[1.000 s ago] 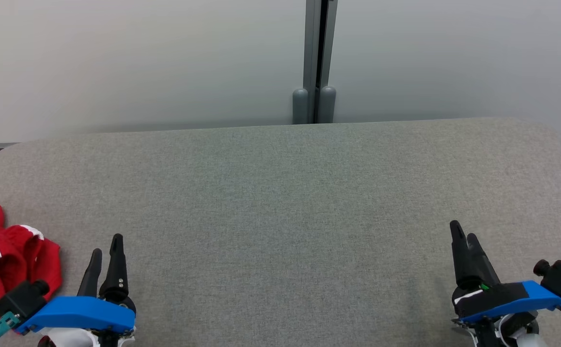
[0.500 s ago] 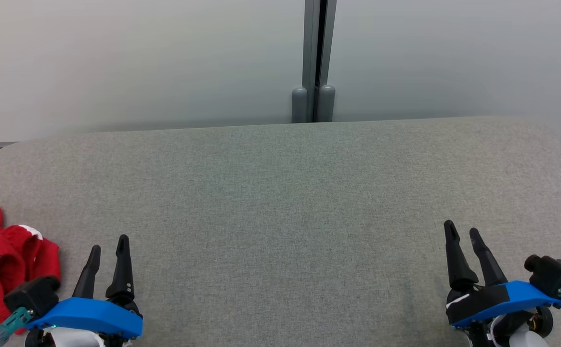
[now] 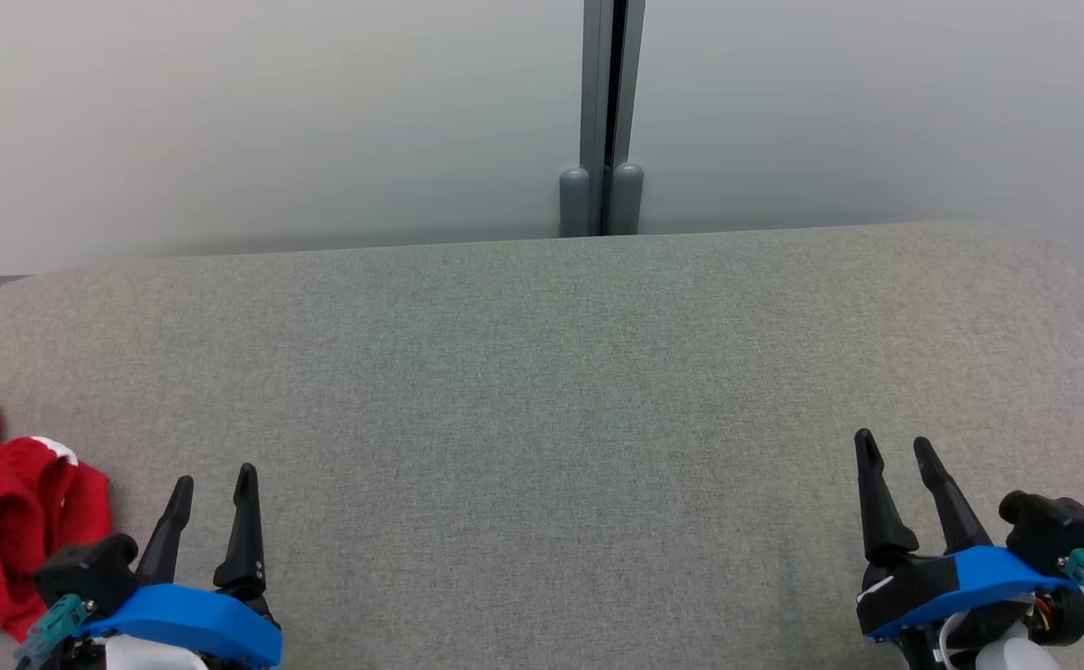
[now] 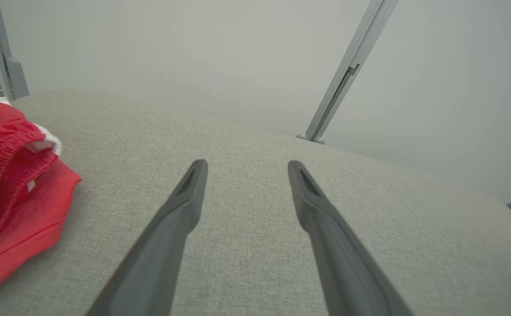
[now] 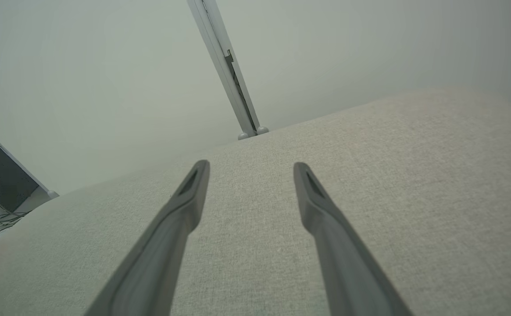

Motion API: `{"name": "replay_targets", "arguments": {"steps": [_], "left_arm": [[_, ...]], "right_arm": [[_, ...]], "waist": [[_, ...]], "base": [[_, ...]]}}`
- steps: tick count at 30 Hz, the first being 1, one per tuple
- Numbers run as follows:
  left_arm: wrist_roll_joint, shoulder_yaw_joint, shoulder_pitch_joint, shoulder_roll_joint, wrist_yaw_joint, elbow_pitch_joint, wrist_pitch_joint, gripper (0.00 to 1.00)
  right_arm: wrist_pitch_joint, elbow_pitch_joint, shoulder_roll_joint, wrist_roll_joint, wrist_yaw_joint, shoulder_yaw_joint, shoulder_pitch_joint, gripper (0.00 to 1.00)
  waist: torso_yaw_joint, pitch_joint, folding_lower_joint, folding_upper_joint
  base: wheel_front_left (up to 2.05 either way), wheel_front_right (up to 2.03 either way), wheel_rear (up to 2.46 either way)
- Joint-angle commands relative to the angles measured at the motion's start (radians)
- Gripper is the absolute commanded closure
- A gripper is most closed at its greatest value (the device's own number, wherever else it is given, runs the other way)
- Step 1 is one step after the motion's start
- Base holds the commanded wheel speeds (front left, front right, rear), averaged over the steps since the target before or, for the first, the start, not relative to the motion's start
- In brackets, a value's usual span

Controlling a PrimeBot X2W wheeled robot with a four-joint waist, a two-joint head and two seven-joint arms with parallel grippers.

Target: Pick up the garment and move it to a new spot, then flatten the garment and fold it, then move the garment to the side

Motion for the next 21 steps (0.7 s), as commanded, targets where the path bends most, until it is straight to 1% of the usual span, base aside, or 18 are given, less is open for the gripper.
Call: {"name": "replay_targets", "arguments": {"steps": [1,12,21], "left_arm": [[0.022,0.000,-0.001,0.002,0.001,-0.005,-0.007,0.00],[0.133,0.036,0.001,-0.008,0.001,0.006,-0.033,0.00],[0.202,0.038,0.008,-0.013,0.001,0.021,-0.051,0.00]], "right_arm": [[-0.008,-0.002,-0.008,-0.025,0.002,-0.002,-0.015,0.00],[-0.033,-0.017,-0.009,-0.132,0.002,-0.014,0.002,0.00],[-0.053,0.014,-0.010,-0.213,0.002,-0.008,0.005,0.00]], "waist": [[0.000,0.000,0.0000,0.0000],[0.005,-0.002,0.0000,0.0000],[0.002,-0.004,0.0000,0.0000]], "base": [[0.00,0.00,0.00],[0.00,0.00,0.00],[0.00,0.00,0.00]]}}
